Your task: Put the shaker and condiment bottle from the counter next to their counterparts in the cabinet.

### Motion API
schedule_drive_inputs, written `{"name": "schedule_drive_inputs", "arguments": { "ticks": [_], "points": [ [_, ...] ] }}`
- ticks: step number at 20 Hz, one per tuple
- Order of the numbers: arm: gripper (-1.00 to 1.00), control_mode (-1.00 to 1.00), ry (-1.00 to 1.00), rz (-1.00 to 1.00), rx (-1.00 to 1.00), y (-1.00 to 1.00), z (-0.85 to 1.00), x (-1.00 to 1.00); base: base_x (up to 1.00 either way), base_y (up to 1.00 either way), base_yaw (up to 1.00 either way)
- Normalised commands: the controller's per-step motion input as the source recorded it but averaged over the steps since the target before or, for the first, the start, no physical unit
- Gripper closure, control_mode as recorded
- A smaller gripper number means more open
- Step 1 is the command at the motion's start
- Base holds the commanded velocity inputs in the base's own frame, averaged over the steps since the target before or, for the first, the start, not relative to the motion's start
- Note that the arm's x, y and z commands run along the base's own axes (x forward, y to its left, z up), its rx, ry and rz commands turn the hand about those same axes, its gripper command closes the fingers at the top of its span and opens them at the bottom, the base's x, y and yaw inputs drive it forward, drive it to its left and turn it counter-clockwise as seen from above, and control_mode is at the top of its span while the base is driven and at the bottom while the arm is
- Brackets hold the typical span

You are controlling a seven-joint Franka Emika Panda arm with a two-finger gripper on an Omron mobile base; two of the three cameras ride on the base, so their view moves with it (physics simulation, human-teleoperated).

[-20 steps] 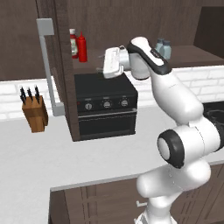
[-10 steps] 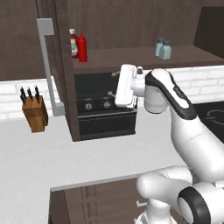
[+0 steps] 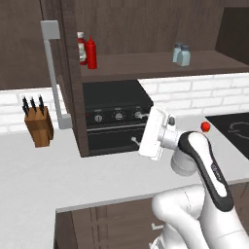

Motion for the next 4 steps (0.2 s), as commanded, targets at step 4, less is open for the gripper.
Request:
{"name": "schedule_drive_inputs", "arguments": {
  "ticks": [4],
  "points": [
    [-1.0, -1.0, -0.02, 0.03, 0.0, -0.07, -0.16, -0.31, 0.0, 0.0, 0.0]
  ]
}}
